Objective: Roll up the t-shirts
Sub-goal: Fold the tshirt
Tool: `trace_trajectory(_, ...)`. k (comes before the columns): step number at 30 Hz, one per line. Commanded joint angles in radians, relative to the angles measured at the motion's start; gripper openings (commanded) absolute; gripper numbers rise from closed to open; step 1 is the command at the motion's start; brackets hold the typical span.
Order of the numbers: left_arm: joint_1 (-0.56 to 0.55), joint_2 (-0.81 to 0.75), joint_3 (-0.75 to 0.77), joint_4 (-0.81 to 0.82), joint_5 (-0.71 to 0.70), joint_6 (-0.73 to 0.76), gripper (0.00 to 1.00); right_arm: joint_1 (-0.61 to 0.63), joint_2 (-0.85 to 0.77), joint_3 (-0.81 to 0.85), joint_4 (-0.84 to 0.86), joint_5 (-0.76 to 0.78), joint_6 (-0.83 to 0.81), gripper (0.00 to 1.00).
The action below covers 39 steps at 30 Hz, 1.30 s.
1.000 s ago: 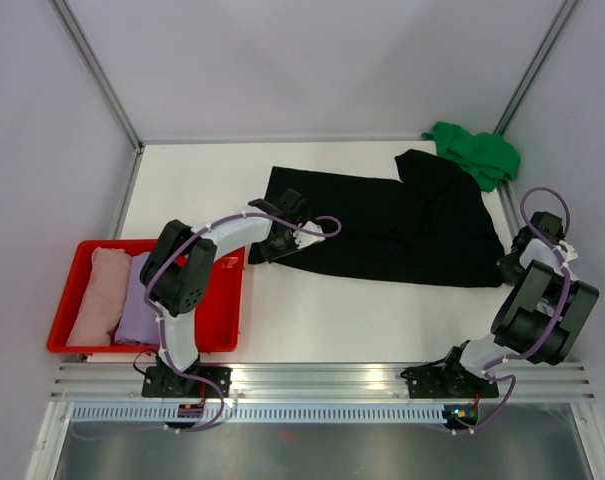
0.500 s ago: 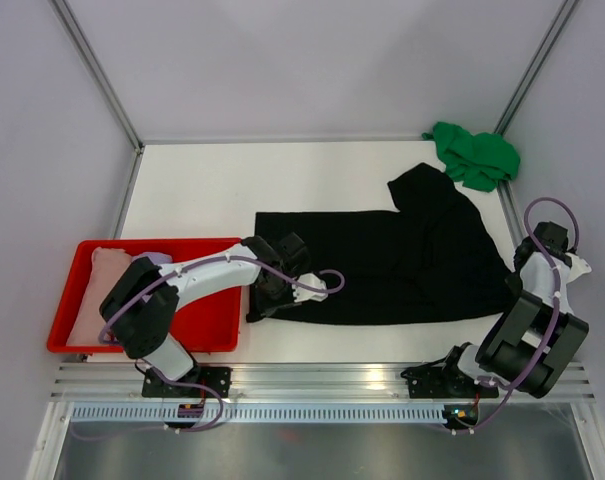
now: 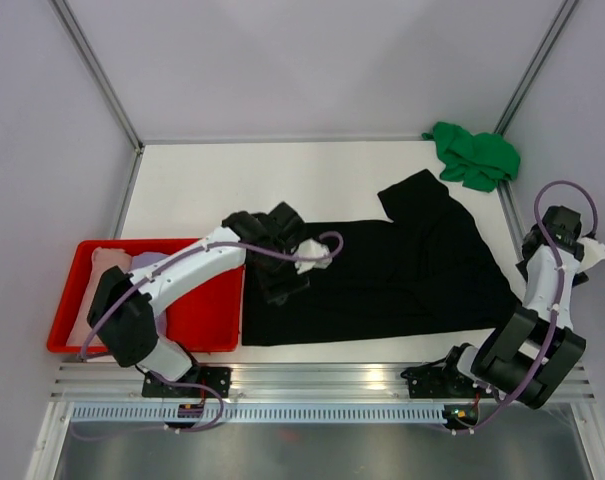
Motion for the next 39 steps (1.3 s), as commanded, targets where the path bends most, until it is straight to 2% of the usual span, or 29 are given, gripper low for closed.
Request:
trace_trajectory(1,0.112,0.080,0.246,0.050,-0.058,-0.140,0.75,0.074,-0.015,0.145,0.039,0.041,-0.020,0.59)
trace_trajectory(2,0.190,0.138,0.289,0.050,-0.058,-0.157,0.74,0.144,-0.032,0.163,0.069,0.029,-0.066,0.59)
trace_trajectory(5,0.318,0.267,0.444,0.041,-0.092,-0.189,0.70,0.264,-0.035,0.228,0.214,-0.032,-0.144,0.70)
trace_trajectory(8,0.364,0.391,0.565,0.016,-0.150,-0.180,0.70,0.376,0.093,0.346,0.265,-0.140,-0.233,0.72)
trace_trajectory(10,0.373,0.444,0.598,0.015,-0.205,-0.175,0.72,0.384,0.193,0.468,0.247,-0.236,-0.297,0.72)
trace_trajectory(13,0.425,0.521,0.608,0.007,-0.221,-0.196,0.75,0.389,0.461,0.660,0.181,-0.384,-0.379,0.71)
trace_trajectory(17,0.482,0.581,0.650,0.005,-0.221,-0.220,0.77,0.390,0.666,0.856,0.116,-0.386,-0.439,0.70)
trace_trajectory(20,0.510,0.633,0.687,0.005,-0.221,-0.227,0.77,0.390,0.809,0.967,0.087,-0.459,-0.430,0.68)
trace_trajectory(24,0.511,0.694,0.697,-0.013,-0.221,-0.201,0.77,0.413,0.983,1.141,0.031,-0.426,-0.436,0.67)
trace_trajectory(27,0.516,0.732,0.700,-0.022,-0.218,-0.195,0.76,0.418,1.090,1.238,0.007,-0.464,-0.419,0.68)
trace_trajectory(32,0.547,0.792,0.734,-0.042,-0.156,-0.210,0.66,0.420,1.209,1.298,-0.014,-0.538,-0.376,0.68)
trace_trajectory(39,0.547,0.838,0.783,-0.044,-0.090,-0.250,0.65,0.436,1.215,1.214,0.029,-0.547,-0.367,0.65)
